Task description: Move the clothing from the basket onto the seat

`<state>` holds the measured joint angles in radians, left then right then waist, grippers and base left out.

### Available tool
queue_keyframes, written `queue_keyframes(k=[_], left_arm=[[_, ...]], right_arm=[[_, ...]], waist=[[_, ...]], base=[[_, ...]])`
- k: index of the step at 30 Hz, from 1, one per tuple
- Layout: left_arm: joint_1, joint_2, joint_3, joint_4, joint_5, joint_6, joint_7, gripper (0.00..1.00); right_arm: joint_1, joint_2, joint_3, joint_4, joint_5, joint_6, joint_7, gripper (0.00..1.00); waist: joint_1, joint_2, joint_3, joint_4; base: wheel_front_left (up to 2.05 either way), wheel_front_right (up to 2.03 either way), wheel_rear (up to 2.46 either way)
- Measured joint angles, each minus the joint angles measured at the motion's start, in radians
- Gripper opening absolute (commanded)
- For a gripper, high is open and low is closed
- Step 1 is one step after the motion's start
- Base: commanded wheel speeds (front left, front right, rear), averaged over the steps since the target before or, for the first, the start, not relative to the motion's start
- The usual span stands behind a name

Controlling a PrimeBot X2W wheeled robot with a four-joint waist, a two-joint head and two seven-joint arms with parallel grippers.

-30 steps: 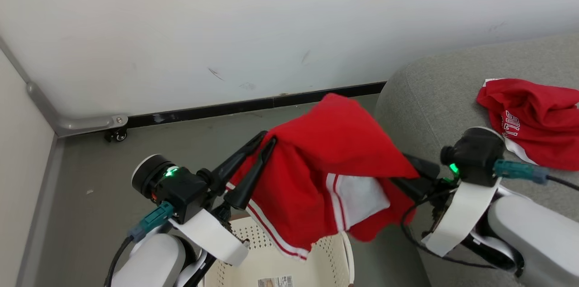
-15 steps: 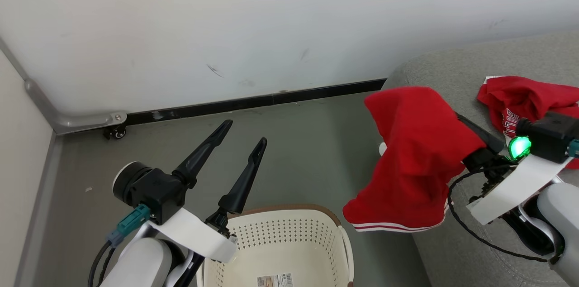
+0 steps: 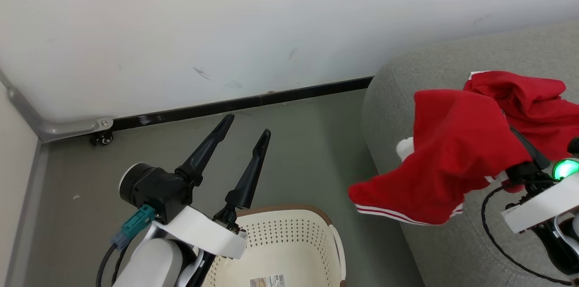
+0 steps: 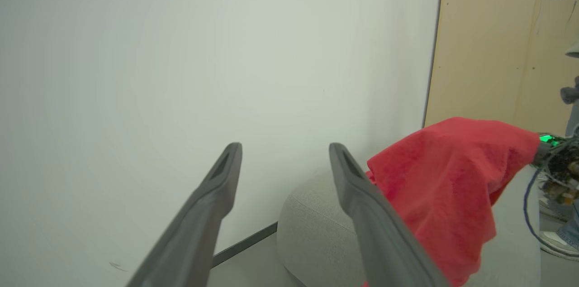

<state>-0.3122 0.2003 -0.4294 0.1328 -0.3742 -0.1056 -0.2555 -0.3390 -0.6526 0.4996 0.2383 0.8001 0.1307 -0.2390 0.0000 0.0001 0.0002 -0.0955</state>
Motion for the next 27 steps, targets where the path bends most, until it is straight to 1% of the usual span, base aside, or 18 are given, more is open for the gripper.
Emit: queue_keyframes(k=[8,11,15,21,27], left_arm=[[0.0,-0.031,-0.005,0.013,0.0,-0.002,0.0,1.0],[-0.001,-0.046,-0.012,0.019,0.003,-0.005,0.0,1.0],[-0.001,-0.051,-0.015,0.026,0.008,-0.008,0.0,1.0],[-0.001,-0.053,-0.006,0.028,0.011,-0.008,0.0,1.0],[0.0,-0.046,0.041,0.026,0.028,-0.007,0.0,1.0]], right_arm=[[0.117,0.036,-0.136,-0.003,-0.028,0.0,-0.007,0.0],[0.157,0.057,-0.174,-0.009,-0.047,0.0,-0.007,0.0],[0.212,0.091,-0.226,-0.023,-0.054,0.0,-0.007,0.0],[0.274,0.147,-0.23,-0.057,-0.059,0.0,-0.007,0.0],[0.262,0.152,-0.227,-0.081,-0.083,0.0,-0.007,0.0]], waist=[[0.0,0.0,0.0,-0.037],[0.0,0.0,0.0,-0.055],[0.0,0.0,0.003,-0.08],[0.0,0.0,0.009,-0.122],[0.0,0.0,0.023,-0.175]], base=[[0.0,0.0,0.0],[0.0,0.0,0.0],[0.0,0.0,0.0],[0.0,0.0,0.0],[0.0,0.0,0.0]])
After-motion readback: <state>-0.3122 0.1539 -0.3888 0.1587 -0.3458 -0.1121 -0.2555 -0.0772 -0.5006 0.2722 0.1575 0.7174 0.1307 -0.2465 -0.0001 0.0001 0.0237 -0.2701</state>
